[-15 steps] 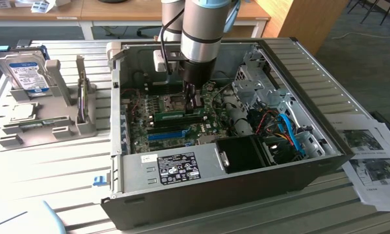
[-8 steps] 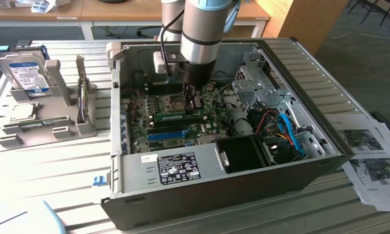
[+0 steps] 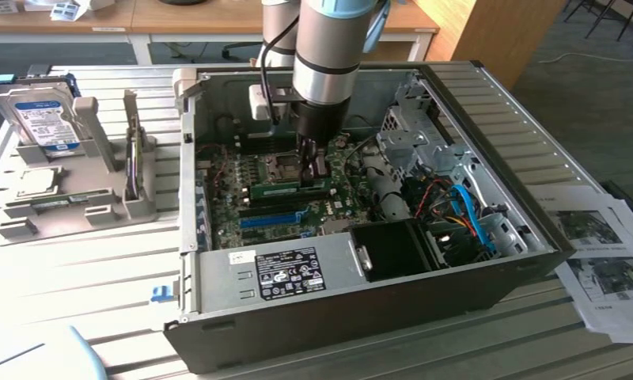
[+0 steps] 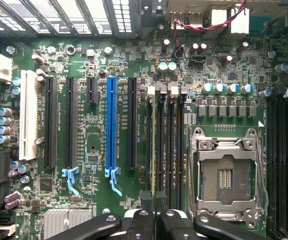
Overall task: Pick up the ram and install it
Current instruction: 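Insert the ram into the slot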
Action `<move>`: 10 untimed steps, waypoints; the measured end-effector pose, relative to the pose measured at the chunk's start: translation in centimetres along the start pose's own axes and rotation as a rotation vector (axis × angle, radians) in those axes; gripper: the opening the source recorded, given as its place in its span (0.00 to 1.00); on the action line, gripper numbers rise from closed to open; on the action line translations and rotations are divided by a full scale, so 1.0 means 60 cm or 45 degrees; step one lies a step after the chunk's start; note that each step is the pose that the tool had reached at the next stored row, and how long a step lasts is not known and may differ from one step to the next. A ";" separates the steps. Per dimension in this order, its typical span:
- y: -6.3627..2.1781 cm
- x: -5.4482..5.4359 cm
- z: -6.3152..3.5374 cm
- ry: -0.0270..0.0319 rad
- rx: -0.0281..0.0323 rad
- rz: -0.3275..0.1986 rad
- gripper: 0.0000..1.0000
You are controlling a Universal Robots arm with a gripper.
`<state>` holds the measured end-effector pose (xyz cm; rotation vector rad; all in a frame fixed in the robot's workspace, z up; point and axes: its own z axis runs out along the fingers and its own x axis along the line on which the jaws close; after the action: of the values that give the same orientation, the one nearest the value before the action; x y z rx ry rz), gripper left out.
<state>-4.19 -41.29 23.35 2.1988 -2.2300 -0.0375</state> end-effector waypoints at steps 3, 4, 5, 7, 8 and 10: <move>0.000 0.000 0.000 0.0001 0.0000 -0.002 0.11; 0.000 0.000 0.000 0.0001 0.0000 -0.003 0.11; 0.000 0.000 0.000 0.0001 -0.0001 -0.004 0.11; 0.000 0.000 0.000 0.0001 0.0000 -0.006 0.11; 0.000 0.000 0.000 0.0002 0.0000 -0.007 0.11; 0.000 0.000 0.000 0.0002 -0.0001 -0.008 0.11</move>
<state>-4.19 -41.29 23.35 2.2058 -2.2229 -0.0375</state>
